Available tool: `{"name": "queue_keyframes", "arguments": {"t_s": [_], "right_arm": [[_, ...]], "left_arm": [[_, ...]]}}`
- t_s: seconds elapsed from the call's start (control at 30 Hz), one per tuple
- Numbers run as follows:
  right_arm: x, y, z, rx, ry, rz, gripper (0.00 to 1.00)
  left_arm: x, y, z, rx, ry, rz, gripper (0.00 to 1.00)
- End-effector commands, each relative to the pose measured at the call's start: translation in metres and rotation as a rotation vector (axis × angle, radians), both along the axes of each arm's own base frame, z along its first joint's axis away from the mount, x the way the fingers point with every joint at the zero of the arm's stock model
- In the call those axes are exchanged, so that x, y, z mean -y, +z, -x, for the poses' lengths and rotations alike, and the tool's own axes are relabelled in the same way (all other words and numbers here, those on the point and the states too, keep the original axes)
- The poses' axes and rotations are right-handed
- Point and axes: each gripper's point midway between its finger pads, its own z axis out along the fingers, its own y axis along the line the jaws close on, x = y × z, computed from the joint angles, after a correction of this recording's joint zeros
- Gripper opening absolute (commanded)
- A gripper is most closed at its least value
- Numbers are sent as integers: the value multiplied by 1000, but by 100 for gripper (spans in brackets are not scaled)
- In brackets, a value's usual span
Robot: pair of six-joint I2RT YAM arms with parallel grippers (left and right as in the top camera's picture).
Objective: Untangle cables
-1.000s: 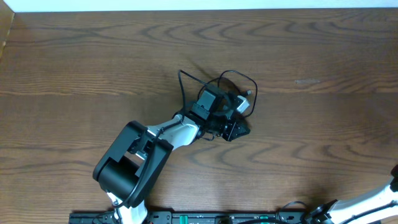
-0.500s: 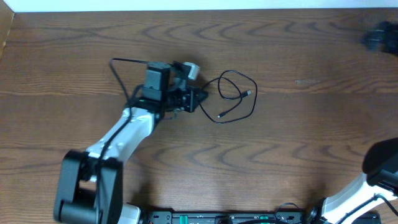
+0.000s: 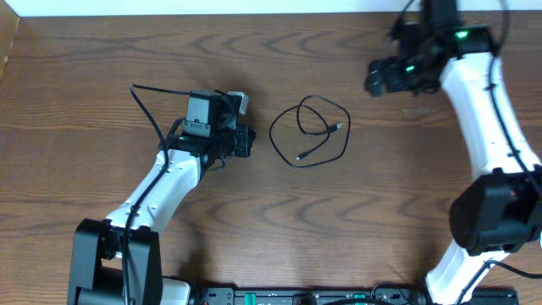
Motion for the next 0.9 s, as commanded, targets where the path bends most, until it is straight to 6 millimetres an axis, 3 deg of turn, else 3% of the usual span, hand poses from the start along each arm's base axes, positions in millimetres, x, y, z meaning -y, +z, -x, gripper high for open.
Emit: {"name": "queue_keyframes", "arguments": {"t_s": [0.0, 0.17, 0.5, 0.67, 0.87], "right_arm": [[-28, -11, 10, 5, 109, 26, 99], [-76, -32, 26, 25, 349, -6, 99], [-113, -67, 55, 1, 508, -79, 99], [-130, -76, 69, 4, 605, -128, 99], [-148, -96, 75, -28, 653, -156, 99]], "left_arm": [[-22, -5, 2, -27, 97, -87, 14], [-48, -19, 18, -127, 226, -186, 13], [-51, -12, 21, -127, 265, -187, 14], [-51, -10, 22, -126, 266, -182, 14], [-50, -10, 23, -143, 300, -161, 14]]}}
